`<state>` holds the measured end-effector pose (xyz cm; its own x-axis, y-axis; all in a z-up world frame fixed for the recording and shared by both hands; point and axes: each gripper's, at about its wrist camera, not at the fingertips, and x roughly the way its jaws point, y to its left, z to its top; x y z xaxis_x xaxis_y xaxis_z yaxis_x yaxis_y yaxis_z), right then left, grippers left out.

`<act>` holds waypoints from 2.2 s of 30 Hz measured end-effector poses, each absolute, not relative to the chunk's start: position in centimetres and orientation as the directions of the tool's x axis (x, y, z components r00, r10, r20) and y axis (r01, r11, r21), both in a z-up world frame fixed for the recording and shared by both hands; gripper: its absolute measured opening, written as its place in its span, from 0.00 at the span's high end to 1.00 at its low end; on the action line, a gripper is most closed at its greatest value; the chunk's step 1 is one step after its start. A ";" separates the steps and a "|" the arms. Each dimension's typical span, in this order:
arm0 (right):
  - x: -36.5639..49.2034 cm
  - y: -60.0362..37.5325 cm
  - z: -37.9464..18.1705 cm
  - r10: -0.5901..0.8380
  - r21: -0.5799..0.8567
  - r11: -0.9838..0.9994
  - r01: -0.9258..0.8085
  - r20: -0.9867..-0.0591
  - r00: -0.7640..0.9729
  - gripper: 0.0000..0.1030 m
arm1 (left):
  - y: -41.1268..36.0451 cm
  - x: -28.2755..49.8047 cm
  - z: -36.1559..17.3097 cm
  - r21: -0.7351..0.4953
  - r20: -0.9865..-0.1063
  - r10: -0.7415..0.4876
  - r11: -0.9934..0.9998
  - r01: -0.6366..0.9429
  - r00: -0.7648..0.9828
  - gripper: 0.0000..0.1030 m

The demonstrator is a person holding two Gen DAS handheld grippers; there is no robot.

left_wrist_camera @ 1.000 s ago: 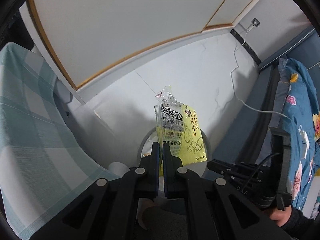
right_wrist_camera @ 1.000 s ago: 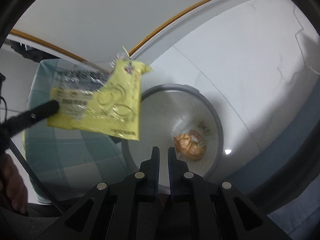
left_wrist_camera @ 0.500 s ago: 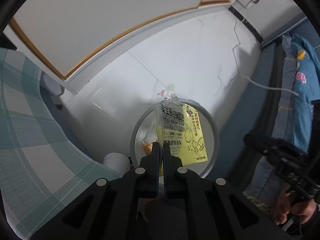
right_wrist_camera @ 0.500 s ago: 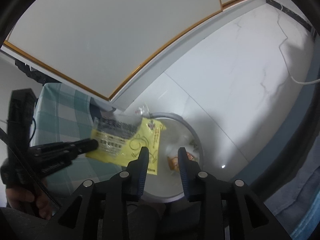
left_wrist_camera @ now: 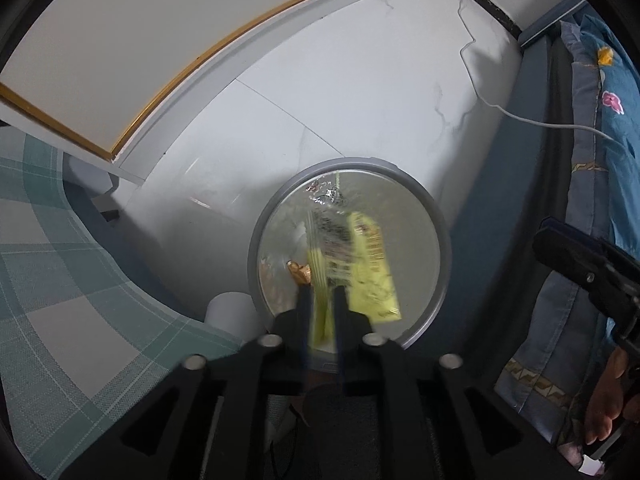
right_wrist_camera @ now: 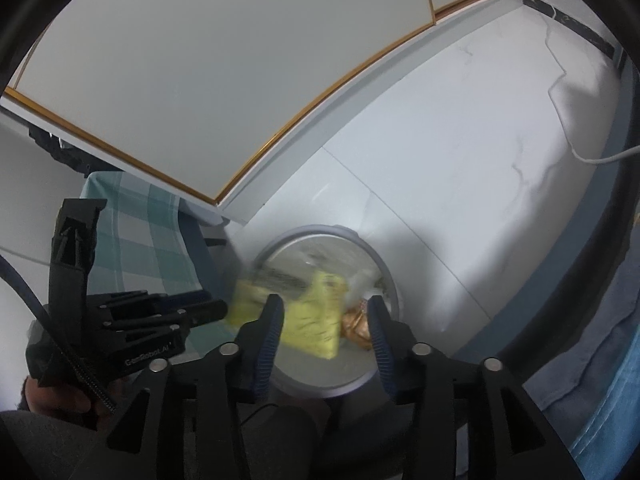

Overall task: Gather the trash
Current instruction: 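Open both grippers to drop the wrappers into the bin, then move both grippers back over the remaining trash on the table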

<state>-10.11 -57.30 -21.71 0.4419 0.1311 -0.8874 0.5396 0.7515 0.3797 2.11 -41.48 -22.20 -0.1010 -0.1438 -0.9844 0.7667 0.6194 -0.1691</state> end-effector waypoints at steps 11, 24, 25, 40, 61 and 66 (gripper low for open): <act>-10.3 -56.6 -20.0 0.102 0.362 0.768 0.528 -0.884 0.456 0.30 | -39.7 2.4 -20.4 -0.225 -0.968 -0.237 0.656 0.721 -0.086 0.41; -10.1 -53.9 -14.2 0.057 0.361 0.796 0.486 -0.844 0.534 0.22 | -36.1 2.3 -13.6 -0.201 -0.921 -0.374 0.698 0.687 0.110 0.41; -10.1 -53.7 -13.5 0.053 0.363 0.800 0.479 -0.836 0.546 0.22 | -35.6 2.4 -13.1 -0.201 -0.916 -0.381 0.706 0.679 0.126 0.41; -8.2 -45.2 -2.7 0.086 0.377 0.890 0.258 -0.693 0.716 0.21 | -27.5 3.0 -5.6 -0.196 -0.821 -0.448 0.804 0.562 0.355 0.41; 0.1 -28.0 -0.2 0.215 0.306 0.952 -0.024 -0.608 0.764 0.17 | -9.5 5.1 -1.4 -0.239 -0.716 -0.360 0.931 0.275 0.597 0.37; 2.5 -24.5 -1.2 0.268 0.276 0.954 -0.117 -0.615 0.742 0.17 | -3.2 6.8 -2.5 -0.245 -0.728 -0.286 0.957 0.154 0.623 0.32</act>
